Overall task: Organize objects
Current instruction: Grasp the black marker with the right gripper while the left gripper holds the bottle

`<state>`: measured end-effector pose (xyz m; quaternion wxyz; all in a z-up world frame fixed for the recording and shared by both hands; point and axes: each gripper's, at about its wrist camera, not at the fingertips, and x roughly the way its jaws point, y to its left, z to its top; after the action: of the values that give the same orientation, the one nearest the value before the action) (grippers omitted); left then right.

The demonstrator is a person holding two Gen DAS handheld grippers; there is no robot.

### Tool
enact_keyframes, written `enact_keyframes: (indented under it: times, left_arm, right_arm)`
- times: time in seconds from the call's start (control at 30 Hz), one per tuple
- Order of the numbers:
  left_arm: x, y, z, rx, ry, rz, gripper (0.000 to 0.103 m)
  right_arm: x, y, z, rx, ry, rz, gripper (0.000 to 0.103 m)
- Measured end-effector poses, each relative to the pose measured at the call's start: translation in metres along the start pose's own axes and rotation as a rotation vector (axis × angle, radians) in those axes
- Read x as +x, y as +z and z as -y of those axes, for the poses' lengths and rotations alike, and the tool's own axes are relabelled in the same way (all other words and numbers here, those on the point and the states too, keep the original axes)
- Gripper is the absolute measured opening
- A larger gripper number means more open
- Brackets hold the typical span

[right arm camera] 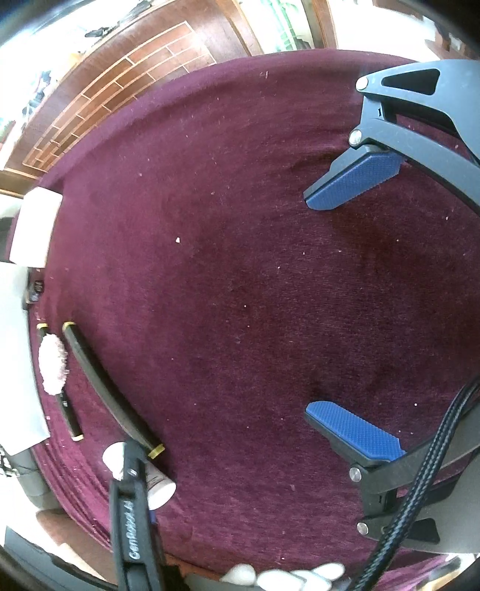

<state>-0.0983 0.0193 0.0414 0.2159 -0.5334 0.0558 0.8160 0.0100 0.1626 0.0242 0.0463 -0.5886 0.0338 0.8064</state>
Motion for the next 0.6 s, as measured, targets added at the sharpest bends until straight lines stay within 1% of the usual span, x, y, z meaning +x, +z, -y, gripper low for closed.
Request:
enact_keyframes:
  times: [0.03, 0.07, 0.1, 0.17, 0.2, 0.27, 0.33, 0.37, 0.43, 0.5, 0.53, 0.6]
  left_arm:
    - [0.0, -0.001, -0.001, -0.005, -0.007, -0.002, 0.042]
    - [-0.002, -0.003, -0.003, -0.011, -0.012, -0.005, 0.037]
    - [-0.003, -0.004, -0.005, -0.021, -0.009, -0.007, 0.031]
    - [-0.011, -0.012, -0.016, -0.07, -0.011, -0.006, 0.03]
    - [-0.015, -0.018, -0.022, -0.092, -0.011, -0.006, 0.03]
    - [-0.026, -0.028, -0.032, -0.123, -0.017, -0.004, 0.03]
    - [-0.041, -0.039, -0.041, -0.15, -0.033, 0.01, 0.031]
    - [-0.05, -0.045, -0.043, -0.148, -0.037, 0.024, 0.031]
    - [-0.067, -0.057, -0.041, -0.12, -0.02, 0.052, 0.031]
    - [-0.075, -0.067, -0.04, -0.106, -0.017, 0.059, 0.031]
    - [-0.077, -0.072, -0.041, -0.108, -0.018, 0.056, 0.031]
    - [-0.078, -0.08, -0.044, -0.123, -0.017, 0.049, 0.031]
  right_arm:
    - [0.0, 0.002, 0.0, -0.004, 0.004, -0.025, 0.103]
    - [-0.001, 0.005, 0.002, -0.004, 0.008, -0.048, 0.098]
    - [-0.003, 0.006, 0.003, -0.001, 0.011, -0.05, 0.087]
    - [-0.014, 0.011, 0.007, 0.0, 0.042, -0.038, 0.075]
    - [-0.021, 0.015, 0.009, 0.002, 0.049, -0.026, 0.075]
    - [-0.032, 0.027, 0.012, -0.005, 0.038, -0.003, 0.075]
    - [-0.033, 0.042, 0.013, 0.001, 0.029, -0.005, 0.075]
    - [-0.031, 0.051, 0.015, 0.02, 0.051, -0.014, 0.075]
    - [-0.025, 0.067, 0.014, 0.075, 0.127, -0.034, 0.075]
    - [-0.018, 0.082, 0.01, 0.106, 0.192, -0.053, 0.075]
    - [-0.014, 0.091, 0.004, 0.103, 0.203, -0.053, 0.075]
    - [-0.007, 0.107, -0.009, 0.079, 0.187, -0.048, 0.075]
